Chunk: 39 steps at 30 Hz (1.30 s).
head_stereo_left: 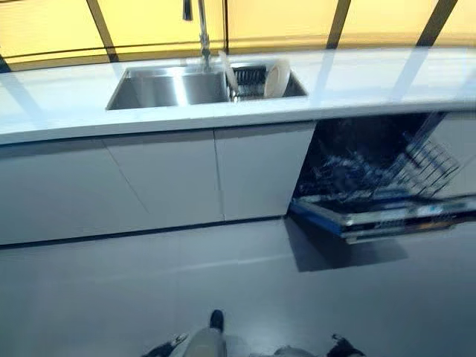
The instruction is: Take plates into dishwasher
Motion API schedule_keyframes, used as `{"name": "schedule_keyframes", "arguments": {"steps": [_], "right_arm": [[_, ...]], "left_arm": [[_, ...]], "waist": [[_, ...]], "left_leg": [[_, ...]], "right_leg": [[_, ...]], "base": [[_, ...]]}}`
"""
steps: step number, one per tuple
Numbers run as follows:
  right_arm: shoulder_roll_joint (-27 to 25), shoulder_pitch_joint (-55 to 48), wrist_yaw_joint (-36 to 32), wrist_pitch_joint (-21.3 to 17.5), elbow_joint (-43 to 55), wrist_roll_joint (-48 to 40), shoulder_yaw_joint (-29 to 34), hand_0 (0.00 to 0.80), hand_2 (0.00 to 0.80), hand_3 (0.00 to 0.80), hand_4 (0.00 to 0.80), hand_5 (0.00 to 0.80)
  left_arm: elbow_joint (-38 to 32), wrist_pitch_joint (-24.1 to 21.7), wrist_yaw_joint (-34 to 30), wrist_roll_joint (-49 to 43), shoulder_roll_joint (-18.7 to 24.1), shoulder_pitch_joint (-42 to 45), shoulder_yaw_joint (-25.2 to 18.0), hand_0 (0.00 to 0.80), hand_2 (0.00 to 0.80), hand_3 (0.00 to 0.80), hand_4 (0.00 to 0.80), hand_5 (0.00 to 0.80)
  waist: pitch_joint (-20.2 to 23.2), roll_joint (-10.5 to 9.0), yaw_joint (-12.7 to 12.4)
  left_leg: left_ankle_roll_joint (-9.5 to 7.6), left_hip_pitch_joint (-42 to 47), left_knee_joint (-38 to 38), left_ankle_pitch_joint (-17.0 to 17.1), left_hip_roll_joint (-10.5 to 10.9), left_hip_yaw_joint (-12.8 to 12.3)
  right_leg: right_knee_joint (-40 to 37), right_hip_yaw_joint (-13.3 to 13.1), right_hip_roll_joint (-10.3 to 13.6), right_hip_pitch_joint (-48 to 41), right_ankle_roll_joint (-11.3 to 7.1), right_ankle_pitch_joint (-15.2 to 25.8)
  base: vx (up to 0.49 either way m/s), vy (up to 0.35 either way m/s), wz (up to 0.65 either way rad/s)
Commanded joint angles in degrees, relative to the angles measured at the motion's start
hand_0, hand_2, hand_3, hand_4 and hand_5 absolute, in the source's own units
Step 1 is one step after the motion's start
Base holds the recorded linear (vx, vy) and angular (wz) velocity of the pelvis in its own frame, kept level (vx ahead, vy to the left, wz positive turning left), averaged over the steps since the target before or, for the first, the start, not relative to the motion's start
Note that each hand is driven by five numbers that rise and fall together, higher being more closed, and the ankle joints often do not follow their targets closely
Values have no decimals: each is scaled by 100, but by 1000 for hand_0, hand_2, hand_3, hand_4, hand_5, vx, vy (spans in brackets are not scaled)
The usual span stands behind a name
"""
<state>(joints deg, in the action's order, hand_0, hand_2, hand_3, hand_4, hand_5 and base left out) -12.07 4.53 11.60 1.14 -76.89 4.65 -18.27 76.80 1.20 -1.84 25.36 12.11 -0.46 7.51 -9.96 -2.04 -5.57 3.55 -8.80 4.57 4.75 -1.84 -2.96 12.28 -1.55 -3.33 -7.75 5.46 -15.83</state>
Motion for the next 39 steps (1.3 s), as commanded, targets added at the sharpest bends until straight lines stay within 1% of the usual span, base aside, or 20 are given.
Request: {"name": "schedule_keyframes", "arguments": {"steps": [1, 6, 8, 10, 12, 15, 17, 18, 19, 23, 25, 26, 29, 31, 32, 33, 35, 36, 38, 39], "right_arm": [[-83, 10, 132, -2, 190, 299, 84, 0, 0, 0, 0, 0], [15, -15, 248, -7, 243, 130, 160, 0, 0, 0, 0, 0], [44, 38, 332, -12, 229, 27, 203, 0, 0, 0, 0, 0], [24, 51, 405, -37, 262, -112, 274, 0, 0, 0, 0, 0], [-21, 32, 435, 14, 348, -239, 287, 0, 0, 0, 0, 0], [-168, 68, 355, 15, 373, -285, 248, 0, 0, 0, 0, 0], [-206, 64, 332, -128, 284, -334, 260, 0, 0, 0, 0, 0], [-209, 120, 260, -148, 234, -221, 312, 0, 0, 0, 0, 0], [-215, 170, 231, -136, 219, -184, 329, 0, 0, 0, 0, 0], [-136, 280, 217, 34, 249, -242, 269, 0, 0, 0, 0, 0], [-51, 230, 232, 160, 328, -428, 209, 0, 0, 0, 0, 0], [-78, 163, 135, 81, 351, -318, 259, 0, 0, 0, 0, 0], [-157, 124, 46, 113, 357, -121, 154, 0, 0, 0, 0, 0], [-198, 138, -40, 156, 373, -84, 85, 0, 0, 0, 0, 0], [-241, 165, -122, 159, 412, -114, 13, 0, 0, 0, 0, 0], [-268, 177, -156, 129, 440, -159, -34, 0, 0, 0, 0, 0], [-282, 188, -275, 89, 519, 16, -72, 0, 0, 0, 0, 0], [-285, 187, -291, 123, 545, 103, -109, 0, 0, 0, 0, 0], [-268, 239, -347, -2, 473, -10, -166, 0, 0, 0, 0, 0], [-267, 284, -408, -114, 454, -9, -183, 0, 0, 0, 0, 0]], "left_arm": [[-1, -36, 38, -36, -266, -22, 124, 0, 0, 0, 0, 0], [-41, 144, -168, -366, -99, -265, 242, 0, 0, 0, 0, 0], [-18, 131, -225, -441, -77, -334, 365, 0, 0, 0, 0, 0], [-4, 140, -326, -640, -25, -389, 467, 0, 0, 0, 0, 0], [-6, 161, -365, -818, 13, -427, 548, 0, 0, 0, 0, 0], [-59, 169, -373, -607, 47, -525, 678, 0, 0, 0, 0, 0], [-14, 130, -416, -572, 49, -649, 746, 0, 0, 0, 0, 0], [34, 121, -427, -562, 50, -707, 683, 0, 0, 0, 0, 0], [43, 125, -427, -573, 50, -728, 641, 0, 0, 0, 0, 0], [131, 78, -410, -944, -13, -660, 522, 0, 0, 0, 0, 0], [49, 58, -490, -1263, -49, -543, 536, 0, 0, 0, 0, 0], [53, -29, -577, -1551, -57, -512, 597, 0, 0, 0, 0, 0], [13, 44, -526, -1438, -53, -479, 784, 0, 0, 0, 0, 0], [16, 89, -440, -1216, -45, -493, 736, 0, 0, 0, 0, 0], [21, 52, -422, -1080, -56, -495, 671, 0, 0, 0, 0, 0], [28, -19, -405, -932, -82, -493, 637, 0, 0, 0, 0, 0], [-20, -98, -349, -813, -127, -495, 547, 0, 0, 0, 0, 0], [-63, -156, -391, -767, -160, -501, 533, 0, 0, 0, 0, 0], [-128, -230, -279, -683, -168, -489, 591, 0, 0, 0, 0, 0], [-129, -272, -263, -626, -166, -509, 619, 0, 0, 0, 0, 0]], "waist": [[113, 216, -39], [476, 23, -50], [625, 11, -41], [637, 97, 103], [589, 152, 271], [459, 331, 576], [387, 201, 787], [323, 243, 926], [279, 282, 950], [239, 70, 897], [303, -4, 916], [341, -38, 920], [430, -17, 971], [473, -10, 989], [507, -32, 992], [477, -109, 964], [369, -209, 851], [293, -180, 757], [176, -31, 557], [125, 44, 464]], "left_leg": [[-207, -440, -268, 481, 119, 15], [-565, -227, 34, 93, 431, 2], [-707, -98, -88, 38, 593, 86], [-792, 107, -123, -52, 641, 150], [-789, 325, -141, -136, 676, 275], [-674, 941, -472, -181, 596, 468], [-653, 1181, -642, -376, 787, 762], [-620, 1403, -674, -525, 756, 912], [-614, 1485, -634, -613, 703, 945], [-790, 1511, -89, -1043, 821, 985], [-760, 1544, 193, -1181, 698, 812], [-717, 1700, 204, -1283, 621, 736], [-593, 1928, 364, -1365, 423, 742], [-484, 1965, 713, -1194, 262, 734], [-312, 1851, 1424, -597, 74, 627], [-256, 1486, 2225, -271, -7, 514], [-284, 672, 3085, -80, -41, 316], [-273, 327, 2887, -72, -48, 146], [-236, 317, 1367, -195, -31, -32], [-196, 259, 691, -58, -67, -90]], "right_leg": [[-648, -88, 526, -1151, -737, 540], [-346, 225, 883, -1110, -998, 1190], [299, 230, 979, -871, -1096, 1699], [1047, 162, 853, -282, -1088, 1964], [1198, 204, 873, 292, -1032, 2083], [250, 374, 924, 1151, -930, 2027], [-861, 147, 1023, 1783, -1180, 2769], [-1685, 207, 967, 2079, -1305, 3125], [-1713, 231, 912, 2208, -1293, 3110], [-1288, 183, 990, 1892, -1189, 2950], [-789, 66, 881, 1705, -1105, 2675], [-801, 220, 919, 1568, -1074, 2591], [-696, 323, 806, 1456, -907, 2329], [-607, 401, 748, 1427, -800, 2196], [-612, 486, 732, 1353, -686, 2119], [-628, 508, 770, 1243, -593, 2069], [-645, 515, 800, 982, -450, 1947], [-669, 514, 764, 749, -435, 1815], [-782, 574, 730, 385, -634, 1646], [-825, 553, 690, 237, -683, 1562]], "base": [[416, 208, -7], [351, 196, -4], [346, 200, 2], [388, 206, 5], [383, 121, 17], [370, -26, 53], [510, -186, 49], [525, -203, 64], [531, -212, 64], [348, -180, 33], [418, -200, 55], [447, -177, 55], [349, -110, 23], [275, -75, -13], [216, -97, -20], [191, -100, -9], [222, -72, -7], [332, 46, -26], [376, 214, -23], [367, 250, -20]]}}
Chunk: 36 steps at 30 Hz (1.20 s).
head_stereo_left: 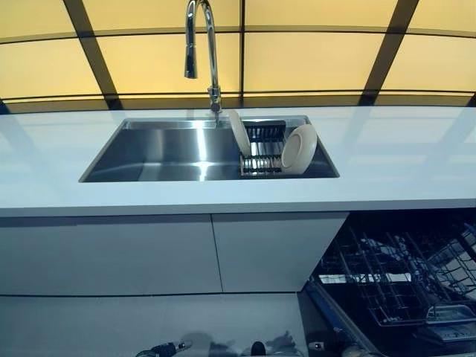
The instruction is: Take plates into dishwasher
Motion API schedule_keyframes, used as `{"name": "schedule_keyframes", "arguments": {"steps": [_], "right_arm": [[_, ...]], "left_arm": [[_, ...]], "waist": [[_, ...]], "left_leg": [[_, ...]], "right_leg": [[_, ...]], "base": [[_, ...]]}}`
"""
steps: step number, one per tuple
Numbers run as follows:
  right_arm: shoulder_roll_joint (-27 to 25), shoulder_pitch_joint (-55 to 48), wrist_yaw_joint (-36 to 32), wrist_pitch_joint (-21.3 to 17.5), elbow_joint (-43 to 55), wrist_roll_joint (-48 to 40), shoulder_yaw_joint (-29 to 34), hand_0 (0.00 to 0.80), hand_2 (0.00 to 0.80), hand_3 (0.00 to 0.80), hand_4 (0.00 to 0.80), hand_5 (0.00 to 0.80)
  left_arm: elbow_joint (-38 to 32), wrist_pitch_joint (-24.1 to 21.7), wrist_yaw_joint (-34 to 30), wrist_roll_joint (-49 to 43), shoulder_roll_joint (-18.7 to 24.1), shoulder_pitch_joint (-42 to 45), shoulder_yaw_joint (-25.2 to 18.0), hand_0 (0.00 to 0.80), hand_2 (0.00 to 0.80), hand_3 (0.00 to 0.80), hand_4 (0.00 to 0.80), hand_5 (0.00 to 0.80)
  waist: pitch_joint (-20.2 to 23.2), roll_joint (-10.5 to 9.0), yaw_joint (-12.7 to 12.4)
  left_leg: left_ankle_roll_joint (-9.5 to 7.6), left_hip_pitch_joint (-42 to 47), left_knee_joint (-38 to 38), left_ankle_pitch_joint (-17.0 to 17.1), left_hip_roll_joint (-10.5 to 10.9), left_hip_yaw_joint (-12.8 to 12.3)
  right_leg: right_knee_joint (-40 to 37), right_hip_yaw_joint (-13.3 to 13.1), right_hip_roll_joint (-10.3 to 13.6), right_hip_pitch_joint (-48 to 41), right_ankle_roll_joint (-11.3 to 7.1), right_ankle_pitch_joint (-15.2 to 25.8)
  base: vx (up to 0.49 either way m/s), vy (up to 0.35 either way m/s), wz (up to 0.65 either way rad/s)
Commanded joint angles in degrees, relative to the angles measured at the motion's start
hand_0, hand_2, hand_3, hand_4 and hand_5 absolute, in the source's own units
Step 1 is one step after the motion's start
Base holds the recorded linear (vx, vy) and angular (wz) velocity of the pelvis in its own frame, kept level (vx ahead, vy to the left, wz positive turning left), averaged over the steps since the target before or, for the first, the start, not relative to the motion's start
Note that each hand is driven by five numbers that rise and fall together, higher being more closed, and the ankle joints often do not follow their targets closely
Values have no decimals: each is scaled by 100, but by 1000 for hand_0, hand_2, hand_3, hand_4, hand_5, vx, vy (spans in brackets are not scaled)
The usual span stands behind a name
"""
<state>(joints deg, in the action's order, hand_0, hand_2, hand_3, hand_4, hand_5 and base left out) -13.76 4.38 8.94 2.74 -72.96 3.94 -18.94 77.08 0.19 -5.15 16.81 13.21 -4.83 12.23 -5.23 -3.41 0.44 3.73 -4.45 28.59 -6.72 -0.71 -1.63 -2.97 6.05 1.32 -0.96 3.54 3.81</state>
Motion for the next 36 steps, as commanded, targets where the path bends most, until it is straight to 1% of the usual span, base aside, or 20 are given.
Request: {"name": "schedule_keyframes", "arguments": {"steps": [1, 2, 3, 4, 6, 7, 8, 9, 15, 19, 21, 22, 26, 27, 28, 29, 30, 32, 35, 36], "right_arm": [[-108, 344, -254, -378, 80, 2, -133, 0, 0, 0, 0, 0], [-118, 390, -504, -571, 140, 2, -157, 0, 0, 0, 0, 0], [-123, 450, -800, -729, 236, 94, -218, 0, 0, 0, 0, 0], [-120, 489, -1026, -739, 388, 169, -280, 0, 0, 0, 0, 0], [-175, 490, -1334, -908, 715, 199, -515, 0, 0, 0, 0, 0], [-178, 490, -1345, -930, 727, 204, -527, 0, 0, 0, 0, 0], [-217, 546, -1411, -1233, 816, 304, -669, 0, 0, 0, 0, 0], [-218, 556, -1434, -1304, 888, 356, -757, 0, 0, 0, 0, 0], [-171, 633, -1608, -1227, 1517, 252, -1107, 0, 0, 0, 0, 0], [-133, 784, -2312, -1146, 2072, 151, -1269, 0, 0, 0, 0, 0], [-234, 895, -3066, -875, 2934, -135, -1348, 0, 0, 0, 0, 0], [-256, 904, -3153, -847, 3027, -197, -1357, 0, 0, 0, 0, 0], [-772, 966, -4006, -559, 4142, -950, -1389, 0, 0, 0, 0, 0], [-1060, 945, -4476, -407, 4621, -1327, -1324, 0, 0, 0, 0, 0], [-1116, 938, -4547, -367, 4713, -1384, -1310, 0, 0, 0, 0, 0], [-1455, 895, -5082, -149, 5220, -1907, -1193, 0, 0, 0, 0, 0], [-1551, 874, -5266, -87, 5366, -2076, -1138, 0, 0, 0, 0, 0], [-1924, 850, -6092, 354, 6098, -3165, -796, 0, 0, 0, 0, 0], [-2051, 865, -6390, 779, 6718, -4148, -296, 0, 0, 0, 0, 0], [-2041, 913, -6313, 865, 6951, -4806, 61, 0, 0, 0, 0, 0]], "left_arm": [[-171, -198, 120, 250, -280, -108, 178, 0, 0, 0, 0, 0], [-202, -196, 199, 225, -280, -135, 202, 0, 0, 0, 0, 0], [-258, -89, 272, 124, -259, -146, 186, 0, 0, 0, 0, 0], [-314, 27, 316, -10, -218, -160, 159, 0, 0, 0, 0, 0], [-385, 70, 288, -24, -15, -247, 230, 0, 0, 0, 0, 0], [-387, 75, 283, -15, -3, -253, 233, 0, 0, 0, 0, 0], [-363, 169, 196, 94, 121, -381, 292, 0, 0, 0, 0, 0], [-364, 177, 187, 91, 160, -414, 297, 0, 0, 0, 0, 0], [-388, 246, 61, -33, 253, -452, 342, 0, 0, 0, 0, 0], [-420, 280, 6, -137, 235, -422, 355, 0, 0, 0, 0, 0], [-478, 274, 47, -263, 320, -374, 246, 0, 0, 0, 0, 0], [-489, 278, 50, -276, 330, -369, 236, 0, 0, 0, 0, 0], [-516, 287, -42, -387, 543, -318, 88, 0, 0, 0, 0, 0], [-487, 246, -91, -438, 611, -269, 21, 0, 0, 0, 0, 0], [-484, 240, -98, -443, 618, -260, 13, 0, 0, 0, 0, 0], [-477, 223, -141, -478, 667, -211, -32, 0, 0, 0, 0, 0], [-480, 224, -165, -488, 685, -193, -45, 0, 0, 0, 0, 0], [-469, 180, -332, -485, 748, -134, -89, 0, 0, 0, 0, 0], [-427, 119, -362, -529, 751, -68, -99, 0, 0, 0, 0, 0], [-373, 107, -340, -586, 741, -28, -113, 0, 0, 0, 0, 0]], "waist": [[-381, 238, -270], [-415, 257, -391], [-426, 225, -459], [-373, 185, -473], [-261, 70, -500], [-256, 63, -499], [-254, 32, -538], [-239, 11, -565], [-120, -210, -724], [-88, -323, -783], [-94, -417, -786], [-94, -425, -786], [-58, -529, -751], [-37, -559, -713], [-34, -560, -707], [-10, -571, -663], [-4, -572, -651], [34, -566, -592], [73, -536, -542], [111, -512, -516]], "left_leg": [[-154, -405, -2241, 1298, -184, -173], [-103, -611, -2555, 1500, -164, -98], [-149, -617, -2612, 1499, -84, 95], [-206, -649, -2475, 1384, -19, 52], [-299, -678, -2255, 1201, 19, 15], [-301, -682, -2245, 1194, 23, 19], [-323, -580, -2331, 1171, -3, 48], [-348, -541, -2368, 1171, 0, 41], [-416, -747, -2292, 1145, 38, 66], [-400, -830, -2247, 1117, 5, 84], [-371, -825, -2211, 1090, -50, 65], [-369, -827, -2204, 1087, -54, 64], [-332, -797, -2210, 1064, -129, 11], [-319, -775, -2233, 1059, -163, -24], [-316, -771, -2239, 1059, -170, -30], [-295, -729, -2289, 1061, -207, -63], [-286, -716, -2303, 1065, -217, -73], [-258, -664, -2346, 1067, -260, -107], [-240, -606, -2366, 1053, -281, -132], [-230, -587, -2371, 1042, -291, -141]], "right_leg": [[637, -292, 182, -665, -529, -488], [600, -411, 166, -914, -552, -616], [628, -529, 217, -1046, -569, -780], [655, -562, 282, -1140, -621, -877], [656, -494, 491, -1036, -772, -833], [658, -486, 502, -1028, -779, -829], [667, -322, 581, -942, -811, -766], [644, -262, 589, -932, -807, -740], [406, -295, 587, -898, -874, -576], [320, -297, 586, -923, -916, -543], [319, -280, 592, -948, -943, -537], [319, -276, 593, -951, -946, -537], [295, -258, 591, -960, -985, -508], [290, -265, 583, -949, -993, -498], [287, -266, 583, -949, -994, -498], [269, -267, 581, -945, -1006, -487], [265, -265, 581, -945, -1011, -485], [265, -264, 578, -933, -1021, -485], [280, -272, 574, -935, -1016, -511], [286, -273, 573, -939, -1022, -527]], "base": [[347, 210, -26], [340, 169, -14], [318, 161, -15], [250, 133, -10], [118, 63, -5], [95, 31, -33], [114, 27, -47], [134, 22, -32], [21, -42, 2], [29, -59, -1], [56, -82, -1], [39, -63, 0], [29, -67, 0], [9, -45, 0], [17, -59, -3], [14, -33, -5], [20, -40, -6], [10, -13, -2], [41, -1, -1], [50, 9, -5]]}}
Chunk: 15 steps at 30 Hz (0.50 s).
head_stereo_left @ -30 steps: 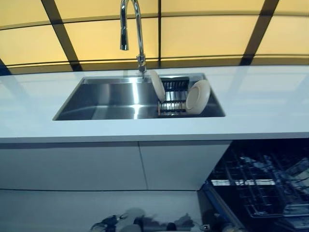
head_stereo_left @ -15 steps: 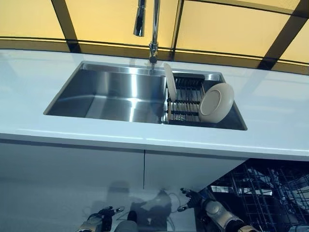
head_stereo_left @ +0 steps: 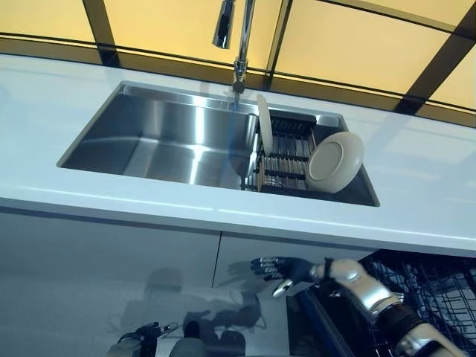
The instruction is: Take plates into dishwasher
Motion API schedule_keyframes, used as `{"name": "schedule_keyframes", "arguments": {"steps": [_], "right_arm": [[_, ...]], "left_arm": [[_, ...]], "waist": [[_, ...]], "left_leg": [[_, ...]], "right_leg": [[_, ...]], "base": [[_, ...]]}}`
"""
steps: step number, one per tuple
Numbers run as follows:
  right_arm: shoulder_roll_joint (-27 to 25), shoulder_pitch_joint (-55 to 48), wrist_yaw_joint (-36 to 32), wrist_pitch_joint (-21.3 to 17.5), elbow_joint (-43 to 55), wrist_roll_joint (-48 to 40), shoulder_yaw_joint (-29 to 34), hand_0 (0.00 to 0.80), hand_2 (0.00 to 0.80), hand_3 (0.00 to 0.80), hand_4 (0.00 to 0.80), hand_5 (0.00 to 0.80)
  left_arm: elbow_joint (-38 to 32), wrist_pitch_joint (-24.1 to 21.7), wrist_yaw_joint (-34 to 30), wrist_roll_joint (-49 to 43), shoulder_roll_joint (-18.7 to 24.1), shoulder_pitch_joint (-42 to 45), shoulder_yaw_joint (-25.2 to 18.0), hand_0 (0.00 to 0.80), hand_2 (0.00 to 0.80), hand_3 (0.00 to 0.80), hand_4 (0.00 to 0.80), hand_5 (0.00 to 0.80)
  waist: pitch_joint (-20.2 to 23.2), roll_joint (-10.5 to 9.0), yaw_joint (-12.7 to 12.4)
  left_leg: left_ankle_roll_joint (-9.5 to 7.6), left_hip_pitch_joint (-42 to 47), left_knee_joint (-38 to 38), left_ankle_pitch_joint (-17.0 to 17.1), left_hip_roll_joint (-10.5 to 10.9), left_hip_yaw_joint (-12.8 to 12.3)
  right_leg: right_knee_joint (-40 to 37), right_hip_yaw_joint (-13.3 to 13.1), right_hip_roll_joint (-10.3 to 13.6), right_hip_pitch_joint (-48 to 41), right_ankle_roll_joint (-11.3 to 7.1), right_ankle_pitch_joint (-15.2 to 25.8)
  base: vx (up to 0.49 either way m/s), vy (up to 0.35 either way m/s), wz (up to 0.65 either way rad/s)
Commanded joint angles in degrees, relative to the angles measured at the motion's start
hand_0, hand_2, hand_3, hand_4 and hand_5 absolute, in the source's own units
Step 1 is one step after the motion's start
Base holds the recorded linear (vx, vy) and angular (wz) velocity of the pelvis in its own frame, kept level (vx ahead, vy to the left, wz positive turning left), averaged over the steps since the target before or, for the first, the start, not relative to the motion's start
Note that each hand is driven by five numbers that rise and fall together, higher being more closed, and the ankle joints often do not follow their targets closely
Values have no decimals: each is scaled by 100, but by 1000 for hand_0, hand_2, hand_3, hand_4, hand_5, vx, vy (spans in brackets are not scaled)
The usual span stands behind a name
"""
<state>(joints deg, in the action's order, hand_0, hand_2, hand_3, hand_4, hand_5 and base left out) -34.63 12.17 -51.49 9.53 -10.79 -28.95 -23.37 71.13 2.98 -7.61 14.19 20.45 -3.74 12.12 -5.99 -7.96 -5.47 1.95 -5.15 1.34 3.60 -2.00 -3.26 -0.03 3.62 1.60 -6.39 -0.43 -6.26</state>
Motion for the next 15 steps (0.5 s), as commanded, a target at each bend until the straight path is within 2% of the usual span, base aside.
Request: {"name": "schedule_keyframes", "arguments": {"steps": [1, 2, 3, 5, 7, 8, 12, 15], "right_arm": [[61, 187, -154, 226, 821, -1783, 732, 0, 0, 0, 0, 0], [81, 302, -29, 274, 810, -2048, 1051, 0, 0, 0, 0, 0], [87, 315, -5, 226, 801, -2074, 1085, 0, 0, 0, 0, 0], [-25, 594, 531, -27, 632, -2568, 1759, 0, 0, 0, 0, 0], [-116, 867, 1040, -334, 392, -2711, 2100, 0, 0, 0, 0, 0], [-190, 1058, 1402, -558, 235, -2899, 2243, 0, 0, 0, 0, 0], [-523, 1962, 2440, -990, -354, -3565, 2745, 0, 0, 0, 0, 0], [-838, 2550, 3351, -1237, -697, -3772, 2932, 0, 0, 0, 0, 0]], "left_arm": [[239, -182, -86, -358, 5, -113, -115, 0, 0, 0, 0, 0], [260, -215, -52, -384, -28, -66, -124, 0, 0, 0, 0, 0], [263, -220, -49, -386, -31, -63, -124, 0, 0, 0, 0, 0], [318, -319, -57, -473, -107, 81, -153, 0, 0, 0, 0, 0], [340, -323, -58, -509, -144, 119, -155, 0, 0, 0, 0, 0], [354, -327, -59, -515, -162, 136, -152, 0, 0, 0, 0, 0], [410, -338, -75, -423, -222, 113, -43, 0, 0, 0, 0, 0], [462, -327, -102, -454, -263, -20, 100, 0, 0, 0, 0, 0]], "waist": [[202, -44, 85], [230, -23, 98], [229, -22, 97], [274, 20, 127], [281, 38, 136], [291, 50, 136], [353, 80, 74], [409, 98, 63]], "left_leg": [[-45, -507, 359, -2, -166, 13], [-36, -497, 370, -23, -168, 7], [-35, -494, 372, -27, -168, 6], [-14, -436, 379, -80, -196, -15], [4, -406, 411, -124, -202, -21], [8, -391, 426, -148, -198, -16], [20, -276, 459, -247, -146, 2], [-62, -218, 443, -308, -46, 25]], "right_leg": [[-3, -23, 548, -398, -626, 467], [6, -15, 554, -398, -627, 448], [8, -14, 556, -399, -628, 445], [16, 30, 585, -407, -637, 419], [12, 56, 610, -432, -632, 407], [6, 72, 628, -439, -631, 407], [-71, 188, 731, -507, -678, 455], [54, 157, 756, -516, -695, 427]], "base": [[60, 17, -6], [36, 16, -4], [53, 23, -1], [67, 29, -4], [67, 48, -9], [71, 63, -7], [80, 93, -6], [77, 125, -1]]}}
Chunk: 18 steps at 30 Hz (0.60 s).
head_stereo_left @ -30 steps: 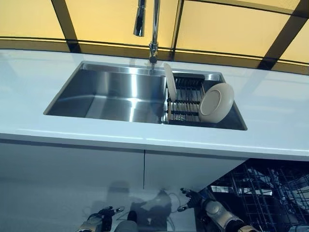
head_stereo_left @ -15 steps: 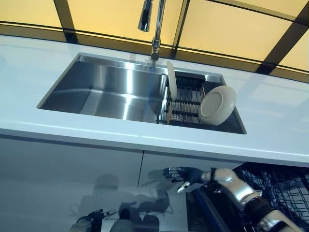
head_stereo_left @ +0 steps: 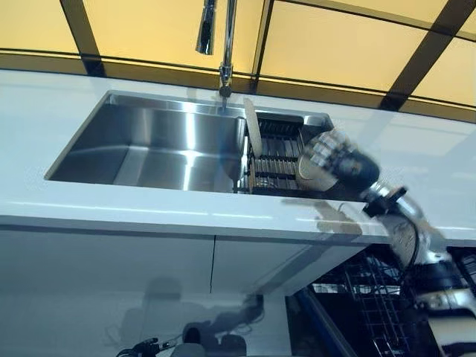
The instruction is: Take plates into dishwasher
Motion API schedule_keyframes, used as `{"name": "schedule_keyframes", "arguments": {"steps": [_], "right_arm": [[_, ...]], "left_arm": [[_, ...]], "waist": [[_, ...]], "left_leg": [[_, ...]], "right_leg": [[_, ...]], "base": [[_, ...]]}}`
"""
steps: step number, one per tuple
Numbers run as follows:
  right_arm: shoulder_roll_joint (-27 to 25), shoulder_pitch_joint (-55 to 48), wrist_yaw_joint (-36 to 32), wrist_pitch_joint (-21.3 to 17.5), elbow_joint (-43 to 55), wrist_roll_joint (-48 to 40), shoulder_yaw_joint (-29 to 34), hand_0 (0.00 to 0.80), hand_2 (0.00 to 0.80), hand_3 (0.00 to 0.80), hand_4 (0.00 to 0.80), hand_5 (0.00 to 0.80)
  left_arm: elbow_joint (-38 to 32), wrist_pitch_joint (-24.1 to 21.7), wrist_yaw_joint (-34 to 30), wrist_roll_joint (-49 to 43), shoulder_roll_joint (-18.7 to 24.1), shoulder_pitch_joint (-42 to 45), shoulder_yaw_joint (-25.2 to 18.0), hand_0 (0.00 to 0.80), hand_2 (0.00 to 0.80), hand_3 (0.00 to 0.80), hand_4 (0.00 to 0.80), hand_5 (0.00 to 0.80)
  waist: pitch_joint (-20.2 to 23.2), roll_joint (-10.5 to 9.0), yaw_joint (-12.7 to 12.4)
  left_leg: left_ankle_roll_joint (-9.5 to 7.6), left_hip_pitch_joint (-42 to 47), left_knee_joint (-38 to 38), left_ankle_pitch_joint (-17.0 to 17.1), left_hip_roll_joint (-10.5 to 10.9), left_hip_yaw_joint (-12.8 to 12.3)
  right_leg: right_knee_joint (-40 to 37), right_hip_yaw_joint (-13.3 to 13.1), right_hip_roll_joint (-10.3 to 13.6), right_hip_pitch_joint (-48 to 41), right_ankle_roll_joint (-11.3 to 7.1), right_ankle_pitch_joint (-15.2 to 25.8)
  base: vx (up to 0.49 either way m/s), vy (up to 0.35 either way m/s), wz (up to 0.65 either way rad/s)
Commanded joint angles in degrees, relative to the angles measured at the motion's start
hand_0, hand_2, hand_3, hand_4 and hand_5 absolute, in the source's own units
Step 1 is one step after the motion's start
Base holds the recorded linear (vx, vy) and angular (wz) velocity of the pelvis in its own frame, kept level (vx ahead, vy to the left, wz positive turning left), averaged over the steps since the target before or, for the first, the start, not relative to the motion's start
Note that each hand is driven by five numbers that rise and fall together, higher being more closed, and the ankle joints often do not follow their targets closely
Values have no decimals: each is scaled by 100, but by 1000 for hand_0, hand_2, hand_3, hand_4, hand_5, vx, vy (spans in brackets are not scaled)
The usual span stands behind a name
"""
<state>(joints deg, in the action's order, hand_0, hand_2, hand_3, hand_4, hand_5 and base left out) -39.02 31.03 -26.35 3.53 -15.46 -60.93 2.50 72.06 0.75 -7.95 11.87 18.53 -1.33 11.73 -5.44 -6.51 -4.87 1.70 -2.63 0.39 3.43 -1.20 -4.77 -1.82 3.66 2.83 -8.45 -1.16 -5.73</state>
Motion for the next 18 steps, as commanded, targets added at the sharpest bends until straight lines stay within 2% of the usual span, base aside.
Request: {"name": "schedule_keyframes", "arguments": {"steps": [1, 2, 3, 4, 6, 8, 10, 12, 14, 15, 18], "right_arm": [[-431, 729, 916, -625, -294, -572, 361, 0, 0, 0, 0, 0], [-573, 1001, 1337, -722, -523, -551, 355, 0, 0, 0, 0, 0], [-662, 1136, 1624, -797, -636, -571, 285, 0, 0, 0, 0, 0], [-771, 1295, 1775, -884, -856, -470, 218, 0, 0, 0, 0, 0], [-933, 1616, 2088, -889, -1219, -462, 71, 0, 0, 0, 0, 0], [-1189, 2218, 2423, -720, -1933, -396, -267, 0, 0, 0, 0, 0], [-1463, 2831, 2587, -601, -2654, -244, -698, 0, 0, 0, 0, 0], [-1574, 3064, 2905, -450, -2913, -189, -990, 0, 0, 0, 0, 0], [-1607, 3160, 3121, -219, -3001, 43, -1133, 0, 0, 0, 0, 0], [-1604, 3238, 3176, 13, -3025, 151, -1217, 0, 0, 0, 0, 0], [-1644, 3436, 3098, 190, -3269, 582, -1476, 0, 0, 0, 0, 0]], "left_arm": [[384, -98, -65, -222, -71, -283, 168, 0, 0, 0, 0, 0], [406, -69, -57, -224, -35, -357, 316, 0, 0, 0, 0, 0], [393, -71, -55, -236, -18, -371, 360, 0, 0, 0, 0, 0], [368, -59, -62, -242, 10, -384, 397, 0, 0, 0, 0, 0], [298, -6, -40, -185, 69, -377, 478, 0, 0, 0, 0, 0], [295, -1, -8, 45, 146, -388, 548, 0, 0, 0, 0, 0], [297, 18, -1, 142, 221, -478, 554, 0, 0, 0, 0, 0], [217, 167, 124, 299, 192, -559, 518, 0, 0, 0, 0, 0], [170, 225, 126, 376, 169, -554, 485, 0, 0, 0, 0, 0], [154, 261, 45, 307, 142, -581, 513, 0, 0, 0, 0, 0], [227, 272, -7, 249, -3, -655, 592, 0, 0, 0, 0, 0]], "waist": [[363, -51, 4], [388, -90, 46], [352, -50, 98], [265, 64, 164], [153, 166, 213], [89, 199, 217], [66, 130, 225], [27, 135, 244], [59, 100, 218], [83, 62, 182], [130, -15, 116]], "left_leg": [[-57, -468, 533, -299, -98, 191], [-165, -342, 406, -281, 44, 232], [-195, -194, 293, -260, 56, 223], [-216, 26, 170, -269, 21, 264], [-220, 283, -4, -253, -6, 311], [-144, 480, -140, -222, -62, 320], [-100, 532, -100, -387, -52, 341], [-104, 435, -5, -376, -84, 382], [-68, 450, -46, -322, -95, 366], [-48, 445, -90, -283, -115, 359], [9, 451, -233, -216, -119, 430]], "right_leg": [[275, 134, 633, -309, -628, 377], [866, 73, 703, -88, -739, 779], [1400, 72, 759, 260, -786, 1064], [2017, 51, 705, 758, -782, 1187], [2364, 104, 609, 1209, -725, 1139], [1628, 281, 559, 1190, -601, 925], [558, 251, 558, 1228, -590, 1144], [583, 73, 449, 1162, -520, 1089], [448, 165, 441, 1029, -521, 1096], [326, 219, 430, 924, -495, 1090], [53, 294, 407, 715, -483, 1111]], "base": [[90, 115, 4], [83, 113, 8], [123, 171, 12], [136, 160, 8], [157, 71, 12], [168, -105, 22], [95, -185, -4], [54, -121, 11], [89, -73, 30], [85, -52, 25], [94, -26, 18]]}}
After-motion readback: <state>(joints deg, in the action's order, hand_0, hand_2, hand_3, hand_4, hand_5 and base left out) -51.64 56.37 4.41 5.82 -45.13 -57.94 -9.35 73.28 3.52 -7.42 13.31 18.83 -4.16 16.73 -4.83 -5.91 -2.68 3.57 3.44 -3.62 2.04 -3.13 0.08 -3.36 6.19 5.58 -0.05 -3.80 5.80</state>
